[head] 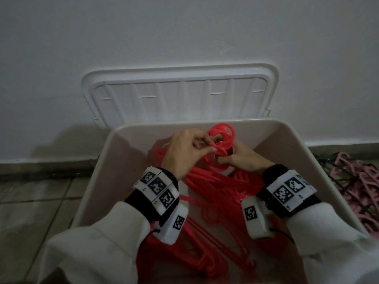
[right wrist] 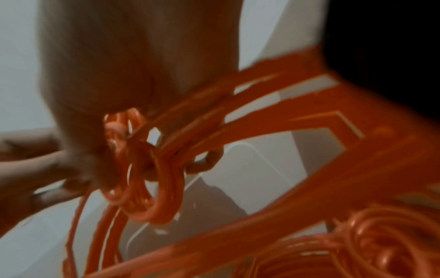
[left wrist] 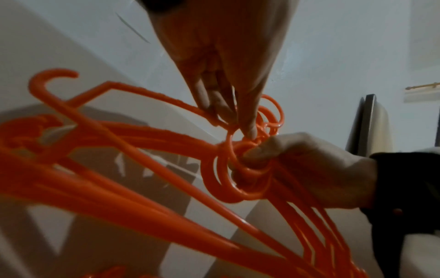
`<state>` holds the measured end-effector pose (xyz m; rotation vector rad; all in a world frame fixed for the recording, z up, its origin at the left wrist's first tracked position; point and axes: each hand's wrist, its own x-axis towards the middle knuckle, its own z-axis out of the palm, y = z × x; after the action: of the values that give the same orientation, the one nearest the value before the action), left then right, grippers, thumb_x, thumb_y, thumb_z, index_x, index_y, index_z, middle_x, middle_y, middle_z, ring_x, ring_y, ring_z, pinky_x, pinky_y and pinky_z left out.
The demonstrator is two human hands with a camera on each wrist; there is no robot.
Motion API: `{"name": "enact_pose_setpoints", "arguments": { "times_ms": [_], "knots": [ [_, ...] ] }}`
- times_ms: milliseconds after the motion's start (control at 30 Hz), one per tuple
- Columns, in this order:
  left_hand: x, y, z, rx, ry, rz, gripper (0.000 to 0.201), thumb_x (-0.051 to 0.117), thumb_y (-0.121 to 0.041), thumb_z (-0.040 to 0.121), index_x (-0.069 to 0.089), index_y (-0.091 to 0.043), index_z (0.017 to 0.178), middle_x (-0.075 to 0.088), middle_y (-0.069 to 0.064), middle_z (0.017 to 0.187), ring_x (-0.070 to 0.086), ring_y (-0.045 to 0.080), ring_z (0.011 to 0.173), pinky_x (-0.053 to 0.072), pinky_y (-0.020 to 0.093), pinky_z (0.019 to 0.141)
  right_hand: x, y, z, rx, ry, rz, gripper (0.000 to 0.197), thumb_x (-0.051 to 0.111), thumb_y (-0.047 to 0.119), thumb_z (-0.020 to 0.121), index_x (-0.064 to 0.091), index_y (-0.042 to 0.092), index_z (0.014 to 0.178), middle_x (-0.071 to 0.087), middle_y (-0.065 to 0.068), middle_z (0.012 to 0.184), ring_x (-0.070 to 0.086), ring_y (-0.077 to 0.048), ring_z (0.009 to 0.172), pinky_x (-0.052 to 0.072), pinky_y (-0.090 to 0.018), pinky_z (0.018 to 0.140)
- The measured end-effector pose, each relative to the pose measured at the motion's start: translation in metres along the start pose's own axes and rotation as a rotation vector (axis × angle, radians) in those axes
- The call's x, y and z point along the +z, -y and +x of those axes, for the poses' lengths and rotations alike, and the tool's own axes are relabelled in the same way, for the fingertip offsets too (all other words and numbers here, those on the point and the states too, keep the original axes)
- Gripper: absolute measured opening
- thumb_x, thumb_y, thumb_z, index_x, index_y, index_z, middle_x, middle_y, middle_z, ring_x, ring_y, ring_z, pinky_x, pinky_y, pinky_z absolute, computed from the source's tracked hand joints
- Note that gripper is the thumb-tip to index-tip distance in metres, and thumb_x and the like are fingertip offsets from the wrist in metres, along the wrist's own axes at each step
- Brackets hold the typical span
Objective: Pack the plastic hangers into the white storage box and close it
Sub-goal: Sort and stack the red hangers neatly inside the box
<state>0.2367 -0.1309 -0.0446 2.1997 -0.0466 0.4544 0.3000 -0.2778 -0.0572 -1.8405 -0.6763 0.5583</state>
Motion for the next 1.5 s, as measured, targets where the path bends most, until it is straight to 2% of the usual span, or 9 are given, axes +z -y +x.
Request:
{"name": "enact_pose_setpoints", "arguments": {
  "times_ms": [167, 367, 500, 567, 700, 833, 933, 1133, 1500],
  "knots": [
    [0.008, 0.000, -0.001, 0.047, 0.010, -0.006, 0.022, 0.083, -0.011, 0.063, 0.062, -0.016, 0.069, 0.051, -0.011, 0.061, 0.047, 0.002, 0.058, 0.037, 0.008, 0.056, -0.002, -0.003, 0.001, -0.028, -0.034, 0.068, 0.042, 0.057, -0.022, 0.076, 0.050, 0.009, 0.105, 0.056, -0.004, 0.091, 0.054, 0.003, 0.076, 0.045, -0.012, 0.076],
    [0.008, 0.010, 0.002, 0.002, 0.199, 0.079, 0.020, 0.084, -0.015, 0.063, 0.065, -0.016, 0.070, 0.060, -0.009, 0.062, 0.057, 0.007, 0.057, 0.044, 0.015, 0.059, -0.009, -0.011, 0.002, 0.008, 0.034, -0.086, 0.042, 0.072, -0.008, 0.072, 0.057, -0.001, 0.110, 0.064, -0.020, 0.099, 0.055, -0.016, 0.090, 0.048, -0.031, 0.087],
    [0.000, 0.007, 0.001, -0.019, 0.269, 0.347, 0.023, 0.081, -0.036, 0.066, 0.061, -0.023, 0.069, 0.064, -0.008, 0.065, 0.056, 0.004, 0.060, 0.042, 0.022, 0.061, -0.013, -0.011, 0.000, 0.010, 0.037, -0.038, 0.047, 0.069, -0.014, 0.072, 0.053, 0.005, 0.113, 0.066, 0.013, 0.084, 0.058, 0.010, 0.075, 0.045, -0.009, 0.074],
    [-0.003, 0.004, 0.002, 0.003, 0.287, 0.499, 0.031, 0.074, -0.050, 0.069, 0.058, -0.024, 0.065, 0.058, -0.011, 0.061, 0.051, 0.001, 0.058, 0.038, 0.021, 0.058, -0.015, -0.010, 0.000, -0.004, 0.011, -0.010, 0.046, 0.067, -0.016, 0.073, 0.052, 0.003, 0.113, 0.064, 0.013, 0.084, 0.059, 0.013, 0.072, 0.044, -0.006, 0.072],
    [0.003, 0.012, -0.005, -0.054, 0.746, 0.502, 0.031, 0.067, -0.045, 0.078, 0.067, -0.019, 0.063, 0.066, -0.010, 0.060, 0.055, -0.001, 0.053, 0.042, 0.017, 0.059, -0.016, -0.009, 0.001, -0.017, -0.054, 0.015, 0.041, 0.068, -0.008, 0.076, 0.051, 0.007, 0.109, 0.060, 0.003, 0.090, 0.059, 0.013, 0.071, 0.044, -0.005, 0.069],
    [0.023, 0.038, -0.019, -0.120, 0.887, 0.519, 0.014, 0.070, -0.030, 0.078, 0.071, -0.022, 0.090, 0.072, -0.008, 0.085, 0.058, 0.000, 0.068, 0.049, 0.024, 0.070, -0.017, -0.008, 0.001, -0.027, -0.099, -0.006, 0.034, 0.070, 0.001, 0.078, 0.052, 0.010, 0.106, 0.061, -0.002, 0.089, 0.061, 0.005, 0.072, 0.050, -0.013, 0.071],
    [0.031, 0.057, -0.028, -0.163, 0.922, 0.534, 0.036, 0.067, -0.031, 0.082, 0.061, -0.021, 0.116, 0.065, -0.004, 0.113, 0.059, 0.013, 0.101, 0.046, 0.024, 0.086, -0.014, -0.008, 0.000, -0.017, -0.107, -0.079, 0.042, 0.074, 0.010, 0.076, 0.056, 0.007, 0.114, 0.067, -0.016, 0.101, 0.066, -0.031, 0.091, 0.053, -0.045, 0.085],
    [0.040, 0.077, -0.045, -0.256, 1.128, 0.660, 0.051, 0.047, -0.021, 0.096, 0.033, -0.021, 0.144, 0.043, 0.001, 0.144, 0.042, 0.020, 0.130, 0.034, 0.027, 0.105, -0.012, -0.010, 0.006, -0.056, -0.101, -0.140, 0.051, 0.077, 0.009, 0.073, 0.055, 0.004, 0.119, 0.064, -0.006, 0.103, 0.061, -0.016, 0.096, 0.049, -0.029, 0.091],
    [0.046, 0.078, -0.045, -0.203, 1.081, 0.640, 0.027, 0.065, -0.012, 0.085, 0.066, -0.009, 0.112, 0.066, 0.008, 0.111, 0.062, 0.023, 0.101, 0.051, 0.034, 0.086, -0.013, -0.010, 0.006, -0.084, -0.091, -0.249, 0.043, 0.076, 0.010, 0.074, 0.057, 0.000, 0.112, 0.066, -0.015, 0.104, 0.062, -0.022, 0.094, 0.048, -0.028, 0.087]
  ]
}}
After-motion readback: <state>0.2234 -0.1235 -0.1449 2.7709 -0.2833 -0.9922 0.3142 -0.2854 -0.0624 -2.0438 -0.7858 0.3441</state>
